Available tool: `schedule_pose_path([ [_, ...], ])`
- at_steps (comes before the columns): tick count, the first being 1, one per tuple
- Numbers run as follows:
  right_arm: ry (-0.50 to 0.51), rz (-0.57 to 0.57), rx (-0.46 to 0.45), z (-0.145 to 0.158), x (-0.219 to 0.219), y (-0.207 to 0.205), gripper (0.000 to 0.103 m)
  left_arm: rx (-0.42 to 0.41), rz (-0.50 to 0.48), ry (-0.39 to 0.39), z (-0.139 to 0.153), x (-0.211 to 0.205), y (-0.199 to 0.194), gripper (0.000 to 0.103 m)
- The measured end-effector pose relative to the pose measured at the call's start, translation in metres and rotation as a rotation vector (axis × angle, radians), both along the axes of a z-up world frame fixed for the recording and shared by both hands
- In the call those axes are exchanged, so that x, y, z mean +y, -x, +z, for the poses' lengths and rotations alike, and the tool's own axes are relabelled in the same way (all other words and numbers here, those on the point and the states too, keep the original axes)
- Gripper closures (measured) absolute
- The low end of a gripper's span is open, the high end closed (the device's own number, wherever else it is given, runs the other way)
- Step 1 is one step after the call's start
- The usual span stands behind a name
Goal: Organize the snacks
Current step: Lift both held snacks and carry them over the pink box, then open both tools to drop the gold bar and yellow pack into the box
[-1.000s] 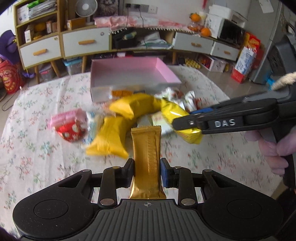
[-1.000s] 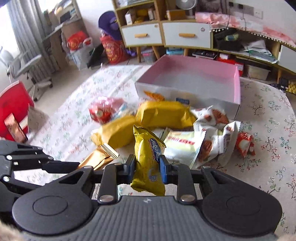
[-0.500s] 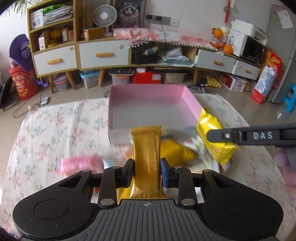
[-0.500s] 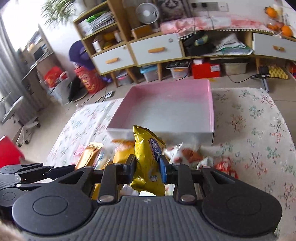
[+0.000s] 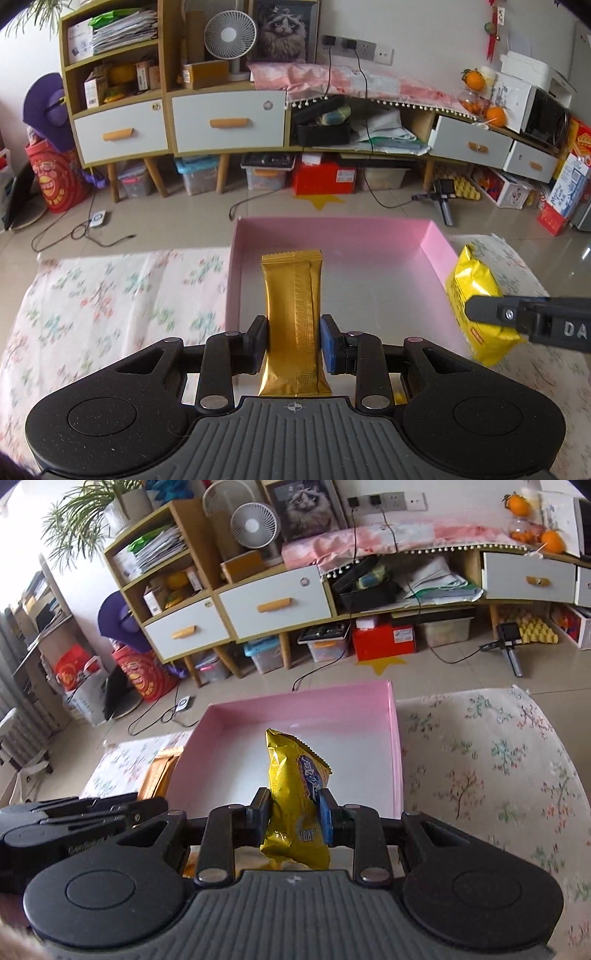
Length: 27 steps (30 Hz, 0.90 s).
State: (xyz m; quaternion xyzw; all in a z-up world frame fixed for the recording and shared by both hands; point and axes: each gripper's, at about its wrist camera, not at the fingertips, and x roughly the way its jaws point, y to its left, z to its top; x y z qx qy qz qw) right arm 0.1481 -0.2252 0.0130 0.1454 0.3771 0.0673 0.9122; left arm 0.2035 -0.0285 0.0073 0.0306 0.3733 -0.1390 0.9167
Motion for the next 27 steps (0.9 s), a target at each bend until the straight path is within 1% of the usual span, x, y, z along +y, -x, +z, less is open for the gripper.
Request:
schedule_pose_path([
  [4, -0.009, -0.012, -0.01, -0.008, -0.002, -0.01, 0.078, -0.016, 0.012, -0.06, -0.017, -0.008, -0.013, 0.075],
  [8, -0.007, -0.017, 0.013, -0.018, -0.001, -0.017, 0.078, -0.007, 0.014, -0.114, -0.031, -0.011, -0.015, 0.075],
  [11, 0.005, -0.015, 0.035, -0.023, 0.001, -0.019, 0.078, 0.031, 0.029, -0.116, -0.038, -0.009, -0.015, 0.075],
  [17, 0.02, -0.014, 0.079, -0.028, 0.002, -0.02, 0.078, 0.053, 0.041, -0.119, -0.04, -0.006, -0.008, 0.075],
  [20, 0.031, -0.006, 0.082, -0.026, 0.004, -0.017, 0.078, 0.072, 0.044, -0.128, -0.041, -0.007, -0.005, 0.076],
  [24, 0.042, -0.003, 0.09, -0.025, 0.006, -0.016, 0.078, 0.097, 0.066, -0.097, -0.042, -0.003, -0.003, 0.076],
  [26, 0.051, 0.0, 0.093, -0.025, 0.008, -0.016, 0.077, 0.088, 0.067, -0.091, -0.043, -0.002, -0.001, 0.076],
  [27, 0.053, 0.002, 0.096, -0.025, 0.008, -0.016, 0.074, 0.074, 0.064, -0.091, -0.043, -0.002, 0.0, 0.074],
])
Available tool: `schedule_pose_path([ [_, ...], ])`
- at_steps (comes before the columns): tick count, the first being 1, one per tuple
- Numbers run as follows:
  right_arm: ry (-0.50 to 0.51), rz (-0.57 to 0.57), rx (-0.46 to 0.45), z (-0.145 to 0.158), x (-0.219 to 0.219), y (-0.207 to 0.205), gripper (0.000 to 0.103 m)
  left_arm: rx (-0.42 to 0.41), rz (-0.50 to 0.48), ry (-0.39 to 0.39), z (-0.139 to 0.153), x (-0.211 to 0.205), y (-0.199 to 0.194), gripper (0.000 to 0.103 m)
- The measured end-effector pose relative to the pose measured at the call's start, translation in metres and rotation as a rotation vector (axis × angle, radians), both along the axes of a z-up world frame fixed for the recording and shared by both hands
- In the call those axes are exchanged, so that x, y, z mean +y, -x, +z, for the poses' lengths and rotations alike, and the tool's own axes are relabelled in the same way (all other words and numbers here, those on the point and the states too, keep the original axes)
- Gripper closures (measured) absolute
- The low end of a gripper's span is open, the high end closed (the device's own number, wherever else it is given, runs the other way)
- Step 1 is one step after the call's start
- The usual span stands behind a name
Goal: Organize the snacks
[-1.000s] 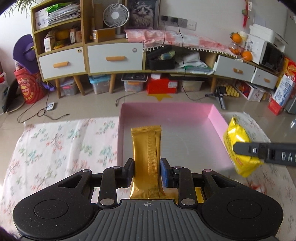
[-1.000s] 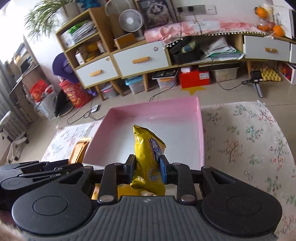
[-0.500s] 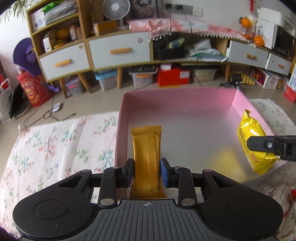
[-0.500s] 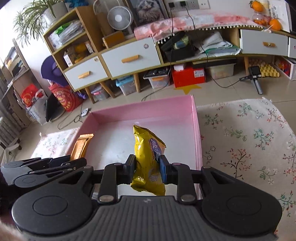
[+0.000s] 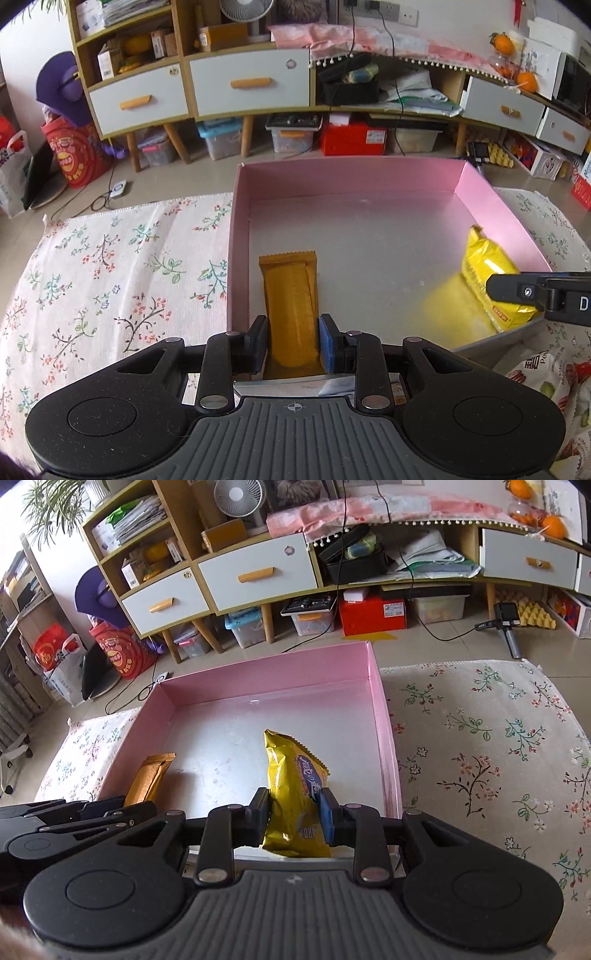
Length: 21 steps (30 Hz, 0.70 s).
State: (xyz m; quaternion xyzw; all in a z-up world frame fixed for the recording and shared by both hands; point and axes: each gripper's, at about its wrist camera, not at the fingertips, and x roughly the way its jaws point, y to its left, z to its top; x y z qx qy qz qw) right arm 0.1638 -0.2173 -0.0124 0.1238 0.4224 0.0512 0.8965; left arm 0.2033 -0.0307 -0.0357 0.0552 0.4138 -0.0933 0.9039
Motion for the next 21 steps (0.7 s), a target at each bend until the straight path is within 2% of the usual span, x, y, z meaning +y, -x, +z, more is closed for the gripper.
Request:
schedule_pose_path([
  [3, 0.009, -0.001, 0.002, 0.003, 0.002, 0.0, 0.068, -0.051, -0.013, 0.006, 0.002, 0.0, 0.007, 0.071],
  [4, 0.011, -0.003, -0.002, 0.004, 0.002, 0.001, 0.059, -0.054, -0.019, 0.012, 0.004, 0.0, 0.009, 0.068],
  [5, 0.012, -0.007, -0.01, 0.008, 0.002, 0.003, 0.055, -0.058, -0.028, 0.018, 0.005, -0.001, 0.011, 0.059],
  [6, 0.013, -0.011, -0.018, 0.009, 0.002, 0.005, 0.046, -0.065, -0.034, 0.018, 0.007, -0.001, 0.013, 0.049],
  [8, 0.014, -0.015, -0.035, 0.015, 0.001, 0.009, 0.039, -0.085, -0.043, 0.009, 0.012, -0.002, 0.019, 0.039],
  [13, 0.042, -0.016, -0.051, 0.024, 0.002, 0.021, 0.016, -0.097, -0.057, 0.027, 0.026, 0.001, 0.034, 0.022],
  [15, 0.059, -0.014, -0.048, 0.028, 0.003, 0.025, 0.011, -0.096, -0.067, 0.036, 0.031, 0.003, 0.04, 0.015],
  [21, 0.095, 0.002, -0.049, 0.038, 0.006, 0.039, 0.001, -0.082, -0.078, 0.048, 0.041, 0.009, 0.061, 0.009],
])
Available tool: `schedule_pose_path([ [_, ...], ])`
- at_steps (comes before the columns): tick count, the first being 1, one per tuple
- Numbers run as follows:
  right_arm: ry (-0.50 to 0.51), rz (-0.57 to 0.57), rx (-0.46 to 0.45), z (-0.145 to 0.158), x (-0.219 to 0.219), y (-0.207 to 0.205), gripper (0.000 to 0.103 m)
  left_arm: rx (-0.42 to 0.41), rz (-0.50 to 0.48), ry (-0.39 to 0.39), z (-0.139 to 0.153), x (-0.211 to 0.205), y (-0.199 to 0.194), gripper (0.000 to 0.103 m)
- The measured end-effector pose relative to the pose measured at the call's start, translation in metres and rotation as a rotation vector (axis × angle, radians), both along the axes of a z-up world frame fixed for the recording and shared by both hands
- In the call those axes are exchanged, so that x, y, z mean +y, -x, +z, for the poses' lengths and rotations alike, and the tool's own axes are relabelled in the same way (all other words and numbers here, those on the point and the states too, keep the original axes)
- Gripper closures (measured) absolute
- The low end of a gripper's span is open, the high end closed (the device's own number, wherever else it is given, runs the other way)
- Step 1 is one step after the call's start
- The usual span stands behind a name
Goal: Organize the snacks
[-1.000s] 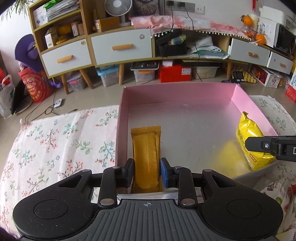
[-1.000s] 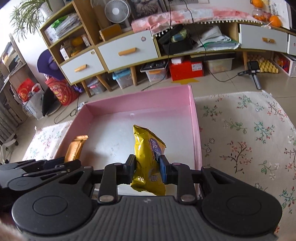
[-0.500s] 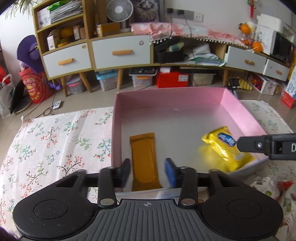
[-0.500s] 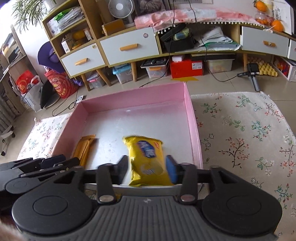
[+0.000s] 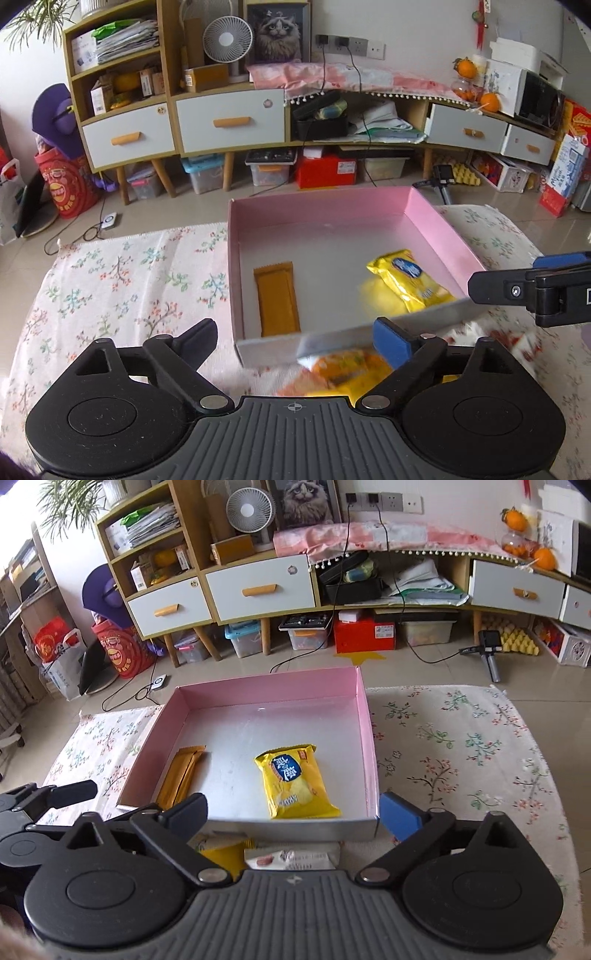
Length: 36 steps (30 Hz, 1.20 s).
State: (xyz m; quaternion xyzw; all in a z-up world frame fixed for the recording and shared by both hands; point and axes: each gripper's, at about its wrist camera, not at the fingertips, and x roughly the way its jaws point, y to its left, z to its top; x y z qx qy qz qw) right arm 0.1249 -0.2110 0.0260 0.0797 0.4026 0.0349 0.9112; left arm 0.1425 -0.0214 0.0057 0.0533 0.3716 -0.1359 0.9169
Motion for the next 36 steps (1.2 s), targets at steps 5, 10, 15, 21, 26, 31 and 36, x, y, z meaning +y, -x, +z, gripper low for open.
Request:
schedule_pose_path([
  [5, 0.029, 0.013, -0.002, 0.006, 0.002, 0.014, 0.0, 0.012, -0.008, -0.003, 0.005, 0.005, 0.02, 0.004],
  [10, 0.037, 0.022, -0.017, 0.007, 0.001, 0.03, 0.0, 0.027, -0.013, -0.006, 0.003, 0.012, 0.039, 0.003],
  [15, 0.068, 0.043, -0.04, 0.0, 0.003, 0.046, 0.0, 0.03, -0.018, -0.001, -0.003, 0.021, 0.054, 0.002],
  [21, 0.186, 0.125, -0.098, -0.007, 0.008, 0.062, 0.0, 0.039, -0.014, 0.024, -0.006, 0.037, 0.065, 0.001],
  [26, 0.224, 0.197, -0.156, -0.018, 0.008, 0.076, 0.0, 0.042, -0.025, 0.022, -0.01, 0.048, 0.074, 0.0],
  [31, 0.261, 0.347, -0.205, -0.025, 0.019, 0.094, 0.0, 0.054, -0.082, 0.023, -0.017, 0.052, 0.087, 0.0],
  [36, 0.245, 0.499, -0.25, -0.024, 0.031, 0.107, 0.0, 0.044, -0.145, 0.03, -0.024, 0.053, 0.099, 0.0],
])
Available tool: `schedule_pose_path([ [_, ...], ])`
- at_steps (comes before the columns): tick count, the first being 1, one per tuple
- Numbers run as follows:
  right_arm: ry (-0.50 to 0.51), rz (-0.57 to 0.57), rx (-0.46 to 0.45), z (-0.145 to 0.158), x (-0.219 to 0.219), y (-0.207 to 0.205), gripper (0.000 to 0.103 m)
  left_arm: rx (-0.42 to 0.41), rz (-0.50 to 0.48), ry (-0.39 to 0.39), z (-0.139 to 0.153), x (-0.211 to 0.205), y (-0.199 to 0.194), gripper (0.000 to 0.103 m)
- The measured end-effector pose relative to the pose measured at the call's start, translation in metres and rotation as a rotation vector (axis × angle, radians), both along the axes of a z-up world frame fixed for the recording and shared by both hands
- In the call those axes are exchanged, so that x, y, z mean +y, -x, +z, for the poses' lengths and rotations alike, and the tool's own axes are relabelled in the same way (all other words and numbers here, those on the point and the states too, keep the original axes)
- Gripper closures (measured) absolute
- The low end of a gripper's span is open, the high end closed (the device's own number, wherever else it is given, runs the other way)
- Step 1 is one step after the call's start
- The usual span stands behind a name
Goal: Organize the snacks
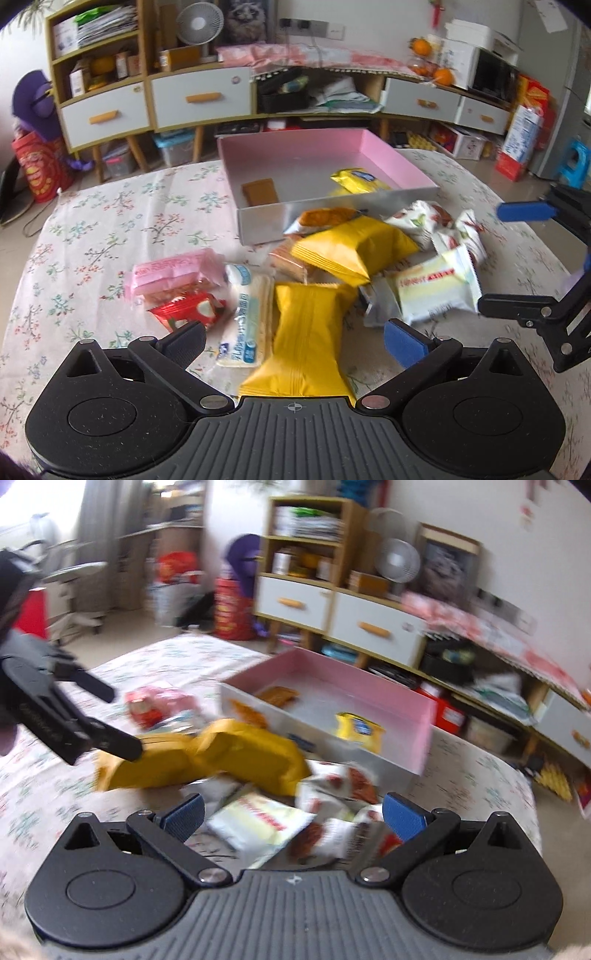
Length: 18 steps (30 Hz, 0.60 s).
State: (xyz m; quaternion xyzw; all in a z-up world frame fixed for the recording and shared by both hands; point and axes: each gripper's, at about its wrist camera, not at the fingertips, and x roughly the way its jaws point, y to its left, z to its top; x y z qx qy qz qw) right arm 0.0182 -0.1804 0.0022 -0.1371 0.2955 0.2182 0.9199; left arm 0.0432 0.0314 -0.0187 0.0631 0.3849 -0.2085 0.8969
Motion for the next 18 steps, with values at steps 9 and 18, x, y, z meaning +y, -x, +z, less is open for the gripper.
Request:
schedule_pose_path([
  [9, -0.037, 0.179, 0.076, -0.003, 0.015, -0.008, 0.001, -0.001, -0.073, 0.036, -0.004, -0.001, 0.002, 0.004],
  [18, 0.06, 0.18, 0.163, -0.026, 0.025, -0.025, 0.011, 0.01, -0.116, 0.043, -0.007, -0.007, -0.005, 0.024],
])
